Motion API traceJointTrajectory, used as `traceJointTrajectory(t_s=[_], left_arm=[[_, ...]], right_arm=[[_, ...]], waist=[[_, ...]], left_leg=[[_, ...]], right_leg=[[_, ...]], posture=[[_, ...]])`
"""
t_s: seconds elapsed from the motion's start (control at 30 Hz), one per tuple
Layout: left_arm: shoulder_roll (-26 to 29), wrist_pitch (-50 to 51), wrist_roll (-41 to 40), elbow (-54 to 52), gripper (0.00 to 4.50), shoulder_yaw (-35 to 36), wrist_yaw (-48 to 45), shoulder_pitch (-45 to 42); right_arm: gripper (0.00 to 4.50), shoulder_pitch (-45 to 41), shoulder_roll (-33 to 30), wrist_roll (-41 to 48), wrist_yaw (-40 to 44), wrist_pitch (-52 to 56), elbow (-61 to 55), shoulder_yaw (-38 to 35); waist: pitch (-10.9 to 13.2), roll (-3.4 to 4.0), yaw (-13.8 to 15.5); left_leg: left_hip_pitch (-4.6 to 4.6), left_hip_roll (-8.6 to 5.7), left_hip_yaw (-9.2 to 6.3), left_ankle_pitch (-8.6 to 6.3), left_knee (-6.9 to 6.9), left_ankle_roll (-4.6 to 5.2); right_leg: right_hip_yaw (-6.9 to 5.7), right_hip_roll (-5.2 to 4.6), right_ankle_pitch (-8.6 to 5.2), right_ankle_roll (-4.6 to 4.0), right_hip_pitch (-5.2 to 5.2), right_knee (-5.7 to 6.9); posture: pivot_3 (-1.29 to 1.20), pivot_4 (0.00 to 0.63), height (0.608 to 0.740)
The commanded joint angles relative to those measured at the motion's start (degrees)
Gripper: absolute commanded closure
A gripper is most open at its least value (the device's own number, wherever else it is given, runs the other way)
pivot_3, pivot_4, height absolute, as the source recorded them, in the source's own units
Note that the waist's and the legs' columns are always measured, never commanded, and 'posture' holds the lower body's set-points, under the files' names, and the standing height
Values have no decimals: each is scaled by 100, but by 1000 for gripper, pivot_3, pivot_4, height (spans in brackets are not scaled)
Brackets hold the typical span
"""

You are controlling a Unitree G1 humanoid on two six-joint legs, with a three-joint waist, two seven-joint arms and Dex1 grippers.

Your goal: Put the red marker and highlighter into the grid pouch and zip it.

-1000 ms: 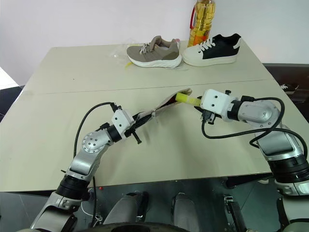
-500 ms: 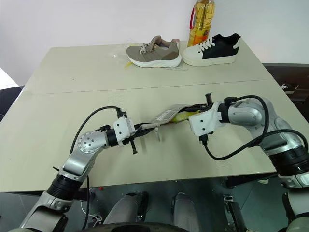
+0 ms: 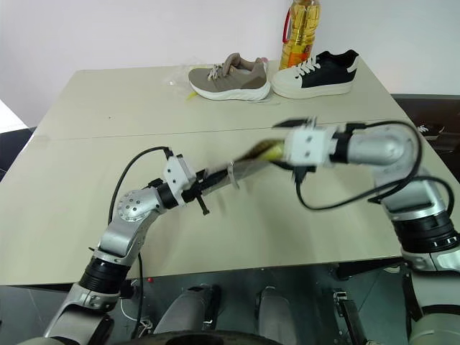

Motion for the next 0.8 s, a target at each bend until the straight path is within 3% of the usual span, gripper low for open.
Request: traceJointTrajectory(t_s=[0.03, 0.23, 0.43, 0.53, 0.73, 0.8], left_arm=[[-263, 88, -168, 54, 4500, 174, 347, -214], [-810, 133, -210, 468, 4500, 216, 759, -485], [-933, 125, -139, 470, 4500, 106, 774, -408], [-923, 130, -116, 414, 4500, 72, 762, -334], [-872, 149, -96, 296, 4500, 99, 827, -225], [-838, 122, -58, 279, 4500, 88, 840, -196]], right_arm=[[646, 79, 193, 1230, -221, 1674, -480, -635], [646, 805, 1207, 1566, -1260, 2770, -911, -383], [646, 970, 2214, 1678, -2069, 3294, -1247, 58], [1484, 931, 2431, 1644, -2275, 3344, -1197, 213], [4478, 815, 2500, 1747, -2347, 3426, -1129, 213], [4478, 753, 2453, 1715, -2346, 3387, -1059, 185]], waist=[[-1, -1, 9], [-4, -6, -1], [-6, -3, -12], [-6, -3, 1], [-6, -3, -7], [-6, -3, -11]], left_leg=[[0, 0, -1, 0, 0, 0], [-11, -2, -1, -3, 19, 5], [-37, 2, -2, -2, 37, 5], [-37, -1, -3, -2, 42, 5], [-41, -6, -6, -3, 51, 7], [-41, -4, -6, -3, 48, 7]], right_leg=[[0, 0, 0, 0, 1, 0], [-3, -1, 0, 0, 1, 2], [-2, 7, 1, 1, -30, 17], [-2, 7, 1, 1, -25, 16], [-3, 7, 1, 1, -23, 14], [-3, 8, 1, 1, -24, 14]], posture=[[0, 150, 738], [0, 150, 738], [0, 150, 738], [0, 150, 738], [0, 150, 738], [0, 150, 738]])
